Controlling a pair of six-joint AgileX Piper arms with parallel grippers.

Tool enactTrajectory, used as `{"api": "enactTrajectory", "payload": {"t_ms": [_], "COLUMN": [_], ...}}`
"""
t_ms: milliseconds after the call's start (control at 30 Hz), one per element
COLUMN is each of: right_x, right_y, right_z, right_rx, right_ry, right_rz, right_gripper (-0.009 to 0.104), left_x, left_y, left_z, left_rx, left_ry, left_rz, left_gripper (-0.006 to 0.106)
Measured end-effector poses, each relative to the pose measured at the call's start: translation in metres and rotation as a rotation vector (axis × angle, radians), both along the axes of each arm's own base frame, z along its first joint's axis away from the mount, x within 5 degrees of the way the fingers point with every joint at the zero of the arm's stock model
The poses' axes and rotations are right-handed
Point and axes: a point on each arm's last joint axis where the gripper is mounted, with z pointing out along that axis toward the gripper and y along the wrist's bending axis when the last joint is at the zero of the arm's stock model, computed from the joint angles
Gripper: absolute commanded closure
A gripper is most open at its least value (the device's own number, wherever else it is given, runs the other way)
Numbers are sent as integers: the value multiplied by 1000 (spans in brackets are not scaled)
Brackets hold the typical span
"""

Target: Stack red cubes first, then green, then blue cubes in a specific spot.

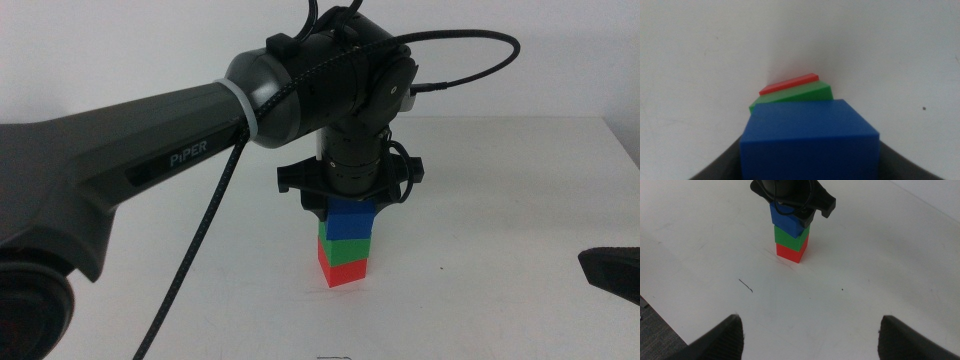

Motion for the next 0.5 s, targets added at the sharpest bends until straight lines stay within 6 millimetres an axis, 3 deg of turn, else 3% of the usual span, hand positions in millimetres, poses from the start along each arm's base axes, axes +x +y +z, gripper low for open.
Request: {"api": "enactTrajectory", "payload": {"t_ms": [200,367,500], "right_x": [0,0,0], "right_y": [0,0,0], "right_z": [0,0,0], "right_rx": [0,0,0], "right_ry": [0,0,0], "right_rz": [0,0,0], "right_gripper": [1,1,1], "left_x": [2,1,-7], "left_y": [2,4,11], "left_z": [0,5,30], "left_rx": [26,29,-2], "left_ry": [-24,-39,-65], "left_rz": [-7,-26,-41], "left_gripper": [7,7,7]}}
